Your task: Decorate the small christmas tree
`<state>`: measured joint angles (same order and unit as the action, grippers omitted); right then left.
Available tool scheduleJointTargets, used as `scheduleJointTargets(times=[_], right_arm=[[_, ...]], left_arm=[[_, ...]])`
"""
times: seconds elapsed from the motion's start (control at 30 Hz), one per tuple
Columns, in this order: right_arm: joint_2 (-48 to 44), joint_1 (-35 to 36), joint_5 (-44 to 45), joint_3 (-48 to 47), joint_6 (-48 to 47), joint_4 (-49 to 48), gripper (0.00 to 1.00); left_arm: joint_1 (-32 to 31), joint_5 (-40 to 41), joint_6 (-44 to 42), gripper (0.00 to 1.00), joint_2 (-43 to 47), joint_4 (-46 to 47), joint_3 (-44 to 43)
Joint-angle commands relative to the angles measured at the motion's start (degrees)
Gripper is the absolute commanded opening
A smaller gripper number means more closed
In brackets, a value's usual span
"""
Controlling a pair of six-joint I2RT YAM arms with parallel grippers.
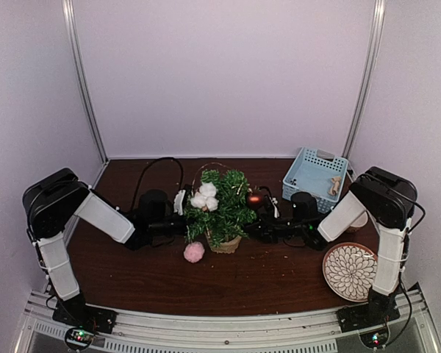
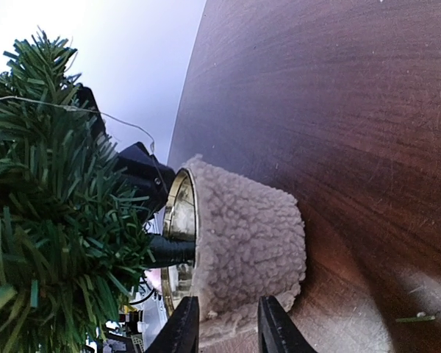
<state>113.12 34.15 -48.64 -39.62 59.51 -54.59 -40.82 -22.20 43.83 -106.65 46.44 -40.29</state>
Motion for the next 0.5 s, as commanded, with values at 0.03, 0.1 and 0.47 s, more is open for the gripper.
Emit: scheduleJointTargets(times=[0.03,0.1,0.47], right_arm=[[-1.4,0.5,1.1,2.2,1.4,-4.8,0.32],[-2.7,0.4,2.1,3.4,1.0,-4.8,0.33],[-12.4,-3.7,6.2,8.1,-3.9,3.2,0.44]], left_arm=[[2.4,0.0,-1.3,0.2,-0.3,-0.1,-1.4],[3.3,0.8,-1.8,0.22,0.8,-1.2,-1.3],[8.1,12.2,-6.4,0.48,15.8,-13.2,3.6]])
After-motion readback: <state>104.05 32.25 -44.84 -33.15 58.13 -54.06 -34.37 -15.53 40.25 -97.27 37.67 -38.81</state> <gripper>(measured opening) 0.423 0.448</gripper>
